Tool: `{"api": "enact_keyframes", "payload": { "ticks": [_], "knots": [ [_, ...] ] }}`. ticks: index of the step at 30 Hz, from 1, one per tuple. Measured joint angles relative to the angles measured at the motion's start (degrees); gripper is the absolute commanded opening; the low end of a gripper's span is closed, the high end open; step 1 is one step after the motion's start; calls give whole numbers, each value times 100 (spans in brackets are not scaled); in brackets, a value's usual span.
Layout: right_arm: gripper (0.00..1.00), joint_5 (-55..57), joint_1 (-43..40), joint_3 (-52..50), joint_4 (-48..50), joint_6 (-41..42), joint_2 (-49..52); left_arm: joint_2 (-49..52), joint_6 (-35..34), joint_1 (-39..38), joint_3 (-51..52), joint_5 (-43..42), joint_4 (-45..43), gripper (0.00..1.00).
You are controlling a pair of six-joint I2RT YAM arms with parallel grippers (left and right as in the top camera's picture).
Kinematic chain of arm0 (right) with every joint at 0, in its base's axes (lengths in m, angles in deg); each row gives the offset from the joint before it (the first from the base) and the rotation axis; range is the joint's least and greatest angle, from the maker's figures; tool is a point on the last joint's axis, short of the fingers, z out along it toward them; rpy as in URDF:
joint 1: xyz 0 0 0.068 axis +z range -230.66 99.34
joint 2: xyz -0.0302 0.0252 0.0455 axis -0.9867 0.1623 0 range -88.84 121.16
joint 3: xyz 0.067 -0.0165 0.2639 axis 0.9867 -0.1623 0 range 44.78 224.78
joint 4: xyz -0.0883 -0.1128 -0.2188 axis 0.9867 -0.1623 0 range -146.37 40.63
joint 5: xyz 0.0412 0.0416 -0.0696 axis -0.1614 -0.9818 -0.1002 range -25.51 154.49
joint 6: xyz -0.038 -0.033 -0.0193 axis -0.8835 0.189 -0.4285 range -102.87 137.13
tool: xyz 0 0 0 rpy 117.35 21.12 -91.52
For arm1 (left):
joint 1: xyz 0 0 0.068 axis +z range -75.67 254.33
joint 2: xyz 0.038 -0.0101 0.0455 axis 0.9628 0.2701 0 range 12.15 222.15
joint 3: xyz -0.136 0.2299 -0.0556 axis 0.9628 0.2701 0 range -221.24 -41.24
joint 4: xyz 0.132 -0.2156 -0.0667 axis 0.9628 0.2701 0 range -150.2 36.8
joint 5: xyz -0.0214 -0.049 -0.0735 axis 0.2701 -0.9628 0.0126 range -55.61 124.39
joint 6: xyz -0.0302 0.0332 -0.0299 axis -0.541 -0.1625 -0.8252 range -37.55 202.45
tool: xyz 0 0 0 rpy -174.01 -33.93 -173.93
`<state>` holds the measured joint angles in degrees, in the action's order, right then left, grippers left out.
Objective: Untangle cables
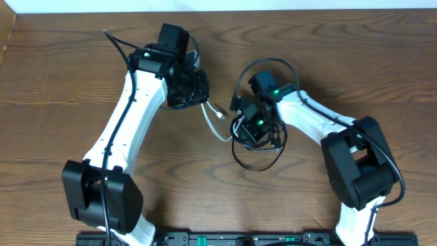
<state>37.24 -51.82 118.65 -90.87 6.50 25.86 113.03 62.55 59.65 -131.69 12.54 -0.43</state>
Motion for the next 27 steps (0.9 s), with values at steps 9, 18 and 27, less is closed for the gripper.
{"api": "enact_keyframes", "payload": {
  "ticks": [9, 18, 27],
  "knots": [
    [4, 332, 22, 22, 9, 122, 4, 87, 68, 0, 0, 577, 24, 49],
    [43, 293, -20, 170, -219, 374, 4, 87, 205, 0, 48, 382, 315, 67],
    [43, 4, -896, 1281, -1038, 787, -59, 87, 431, -205, 669, -210, -293, 65]
  ]
}}
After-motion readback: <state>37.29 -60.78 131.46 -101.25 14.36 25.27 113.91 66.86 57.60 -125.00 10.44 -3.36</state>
